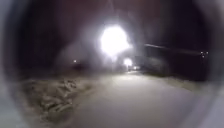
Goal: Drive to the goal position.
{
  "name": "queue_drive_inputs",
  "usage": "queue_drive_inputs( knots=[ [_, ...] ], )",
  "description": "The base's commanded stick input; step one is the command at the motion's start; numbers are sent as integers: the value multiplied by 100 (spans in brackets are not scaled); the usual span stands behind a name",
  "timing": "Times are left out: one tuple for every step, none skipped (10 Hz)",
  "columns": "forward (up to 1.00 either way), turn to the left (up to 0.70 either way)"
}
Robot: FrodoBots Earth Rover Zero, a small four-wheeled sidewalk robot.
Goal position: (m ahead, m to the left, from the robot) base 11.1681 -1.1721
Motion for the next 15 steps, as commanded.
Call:
queue_drive_inputs(
  knots=[
    [100,0],
    [100,0],
    [100,0],
    [100,0],
    [100,0],
    [100,-2],
    [100,-7],
    [100,-11],
    [100,-36],
    [100,-2],
    [100,0],
    [100,0],
    [100,0],
    [100,0],
    [100,0]
  ],
)
